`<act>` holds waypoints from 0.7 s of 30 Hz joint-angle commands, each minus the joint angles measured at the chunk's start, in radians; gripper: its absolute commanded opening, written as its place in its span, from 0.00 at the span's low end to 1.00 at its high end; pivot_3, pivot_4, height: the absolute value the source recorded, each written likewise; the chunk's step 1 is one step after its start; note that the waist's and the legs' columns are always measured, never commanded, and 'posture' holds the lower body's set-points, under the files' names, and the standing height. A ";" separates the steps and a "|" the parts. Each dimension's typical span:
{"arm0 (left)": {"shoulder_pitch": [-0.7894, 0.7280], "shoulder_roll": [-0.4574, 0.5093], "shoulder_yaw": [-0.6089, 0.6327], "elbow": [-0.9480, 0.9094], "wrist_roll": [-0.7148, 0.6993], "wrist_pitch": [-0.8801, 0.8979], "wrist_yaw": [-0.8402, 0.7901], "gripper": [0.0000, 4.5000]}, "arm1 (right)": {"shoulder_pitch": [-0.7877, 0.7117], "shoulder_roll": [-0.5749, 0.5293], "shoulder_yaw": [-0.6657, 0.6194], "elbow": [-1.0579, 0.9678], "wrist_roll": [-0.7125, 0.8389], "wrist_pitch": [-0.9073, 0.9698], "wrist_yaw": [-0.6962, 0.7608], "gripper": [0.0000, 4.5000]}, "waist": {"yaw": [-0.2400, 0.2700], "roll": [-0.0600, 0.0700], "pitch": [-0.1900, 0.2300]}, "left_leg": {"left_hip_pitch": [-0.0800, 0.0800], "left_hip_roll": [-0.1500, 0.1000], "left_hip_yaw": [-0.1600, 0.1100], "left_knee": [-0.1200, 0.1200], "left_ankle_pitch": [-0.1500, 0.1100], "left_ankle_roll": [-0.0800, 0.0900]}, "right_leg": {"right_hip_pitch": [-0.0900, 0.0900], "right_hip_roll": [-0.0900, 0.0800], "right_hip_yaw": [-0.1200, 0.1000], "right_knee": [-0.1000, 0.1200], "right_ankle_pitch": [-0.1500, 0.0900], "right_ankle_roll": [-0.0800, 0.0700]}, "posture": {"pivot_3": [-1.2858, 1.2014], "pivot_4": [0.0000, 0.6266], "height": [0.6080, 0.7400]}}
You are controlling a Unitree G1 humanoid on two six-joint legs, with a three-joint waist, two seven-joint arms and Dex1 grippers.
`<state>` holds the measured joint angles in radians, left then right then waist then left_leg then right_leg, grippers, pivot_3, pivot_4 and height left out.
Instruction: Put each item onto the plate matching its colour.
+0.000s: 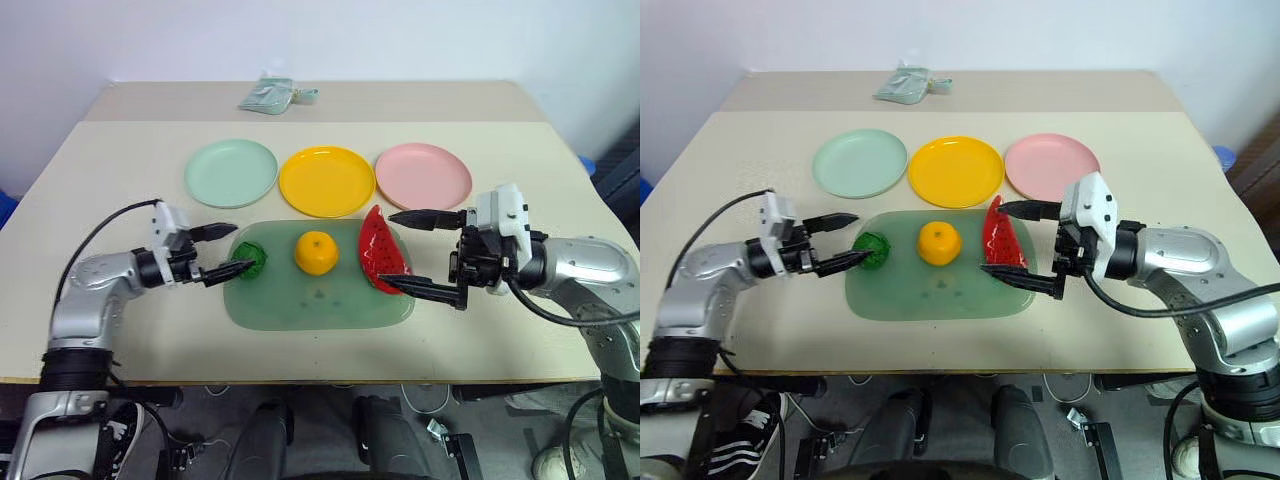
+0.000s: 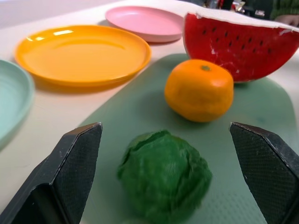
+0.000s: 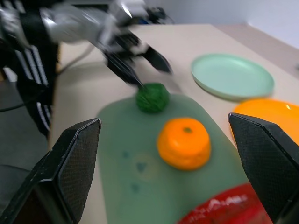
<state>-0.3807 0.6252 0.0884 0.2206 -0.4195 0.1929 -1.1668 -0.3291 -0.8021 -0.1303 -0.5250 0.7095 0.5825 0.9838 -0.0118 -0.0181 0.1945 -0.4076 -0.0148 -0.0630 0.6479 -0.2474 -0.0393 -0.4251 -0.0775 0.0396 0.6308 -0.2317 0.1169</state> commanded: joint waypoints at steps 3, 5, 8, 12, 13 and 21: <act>-0.034 -0.014 -0.056 0.067 0.107 -0.099 0.042 1.00 | -0.016 0.007 -0.012 -0.019 0.002 -0.019 -0.029 0.99 | -0.001 0.000 0.000 | 0.000 0.000 0.000 0.000 0.000 0.000 | 0.000 0.000 0.000 0.000 0.000 0.000 | 0.52 0.24 1.00; -0.039 -0.023 -0.065 0.085 0.115 -0.097 0.047 0.88 | -0.020 0.009 -0.005 -0.017 -0.001 -0.022 -0.034 1.00 | -0.001 0.000 0.000 | 0.000 0.000 0.000 0.000 0.000 0.000 | 0.000 0.000 0.000 0.000 0.000 0.000 | 0.52 0.24 1.00; -0.063 -0.049 -0.052 0.065 0.096 -0.088 0.072 0.60 | -0.026 0.013 0.004 -0.010 -0.006 -0.027 -0.039 1.00 | 0.002 0.000 0.000 | 0.000 0.000 0.000 0.000 0.000 0.000 | 0.000 0.000 0.000 0.000 0.000 0.000 | 0.52 0.24 1.00; -0.142 -0.054 0.003 0.061 0.045 -0.028 0.114 0.55 | -0.040 0.026 0.013 0.007 -0.021 -0.038 -0.051 1.00 | 0.002 0.000 0.000 | -0.001 0.000 0.000 0.001 0.000 0.000 | 0.000 0.000 0.000 0.000 0.000 0.000 | 0.52 0.24 1.00; -0.185 -0.059 0.027 0.088 0.044 -0.015 0.167 0.55 | -0.049 0.033 0.016 0.014 -0.027 -0.041 -0.058 1.00 | 0.003 0.000 0.000 | 0.000 0.000 0.000 0.001 0.000 0.000 | 0.000 0.000 0.000 0.000 0.000 0.001 | 0.52 0.24 1.00; -0.576 -0.111 0.111 0.618 0.161 -0.105 0.561 0.55 | -0.211 0.228 0.079 0.195 -0.158 -0.082 -0.267 1.00 | -0.003 -0.001 0.000 | 0.000 -0.002 -0.001 0.002 0.000 0.000 | 0.000 0.000 0.000 0.001 0.001 0.003 | 0.52 0.24 1.00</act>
<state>-0.9409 0.5236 0.1815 0.7531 -0.2777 0.1272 -0.6553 -0.5196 -0.5954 -0.0558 -0.3496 0.5769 0.5252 0.7596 -0.0150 -0.0186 0.1942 -0.4072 -0.0168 -0.0637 0.6485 -0.2473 -0.0393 -0.4251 -0.0778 0.0395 0.6315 -0.2303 0.1194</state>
